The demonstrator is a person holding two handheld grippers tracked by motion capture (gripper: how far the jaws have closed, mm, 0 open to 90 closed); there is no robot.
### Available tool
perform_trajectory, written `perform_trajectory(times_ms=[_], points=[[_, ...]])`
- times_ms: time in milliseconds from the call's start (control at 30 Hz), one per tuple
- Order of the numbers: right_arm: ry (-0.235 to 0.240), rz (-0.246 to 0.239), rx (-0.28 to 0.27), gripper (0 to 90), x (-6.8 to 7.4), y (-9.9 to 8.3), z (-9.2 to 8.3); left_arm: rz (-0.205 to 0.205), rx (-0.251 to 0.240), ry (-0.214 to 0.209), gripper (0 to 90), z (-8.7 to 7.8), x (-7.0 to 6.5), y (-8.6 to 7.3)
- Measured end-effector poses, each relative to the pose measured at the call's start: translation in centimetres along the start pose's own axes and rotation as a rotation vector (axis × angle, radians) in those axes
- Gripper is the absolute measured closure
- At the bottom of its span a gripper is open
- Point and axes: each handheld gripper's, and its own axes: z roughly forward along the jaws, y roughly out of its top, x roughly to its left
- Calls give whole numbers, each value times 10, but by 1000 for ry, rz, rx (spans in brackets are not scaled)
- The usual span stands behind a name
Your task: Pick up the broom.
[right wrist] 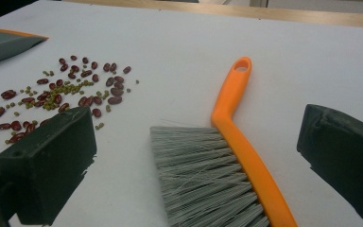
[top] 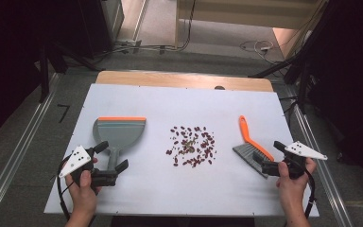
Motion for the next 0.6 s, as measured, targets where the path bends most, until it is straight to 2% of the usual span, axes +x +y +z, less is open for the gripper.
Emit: perform_trajectory(times_ms=[300, 600], points=[[1, -17, 5, 0, 6, 6, 1, 3, 3, 2, 3, 2, -1, 0], [6, -30, 6, 0, 7, 22, 5, 6, 7, 1, 3, 0, -1, -1]])
